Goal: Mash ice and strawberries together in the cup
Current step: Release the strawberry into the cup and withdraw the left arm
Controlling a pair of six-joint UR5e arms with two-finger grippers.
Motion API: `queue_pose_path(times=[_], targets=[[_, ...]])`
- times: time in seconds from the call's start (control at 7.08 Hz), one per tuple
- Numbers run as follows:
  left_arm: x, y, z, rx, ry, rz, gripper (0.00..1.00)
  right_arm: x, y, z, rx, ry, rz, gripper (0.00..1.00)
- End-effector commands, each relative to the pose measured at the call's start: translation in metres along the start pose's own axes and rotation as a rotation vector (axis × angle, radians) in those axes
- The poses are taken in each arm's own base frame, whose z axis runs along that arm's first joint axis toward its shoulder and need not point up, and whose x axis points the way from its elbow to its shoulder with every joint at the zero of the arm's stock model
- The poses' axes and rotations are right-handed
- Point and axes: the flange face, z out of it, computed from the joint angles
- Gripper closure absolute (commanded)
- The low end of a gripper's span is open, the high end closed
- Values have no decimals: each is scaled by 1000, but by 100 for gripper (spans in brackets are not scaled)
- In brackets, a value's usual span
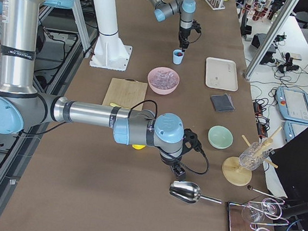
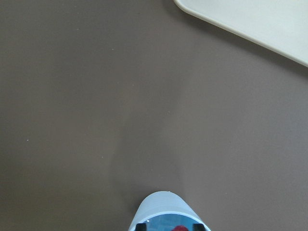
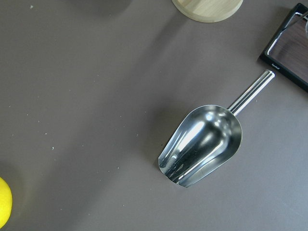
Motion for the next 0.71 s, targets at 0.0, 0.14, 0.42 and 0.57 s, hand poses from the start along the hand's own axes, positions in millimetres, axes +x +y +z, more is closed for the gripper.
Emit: queue_pose_path(times=[0.0, 0.14, 0.42, 0.57], targets=[[-23, 4, -5, -4, 14, 7, 3, 5, -17, -4, -41, 24, 206, 0], [-39, 4, -6, -6, 15, 7, 3, 0, -27, 0, -51, 17, 341, 0], [-109, -2, -5, 7, -7, 187, 3, -6, -37, -2, -36, 1, 455, 0], [-168, -13, -8, 12, -24, 232, 3, -11, -44, 3, -44, -5, 483, 0]])
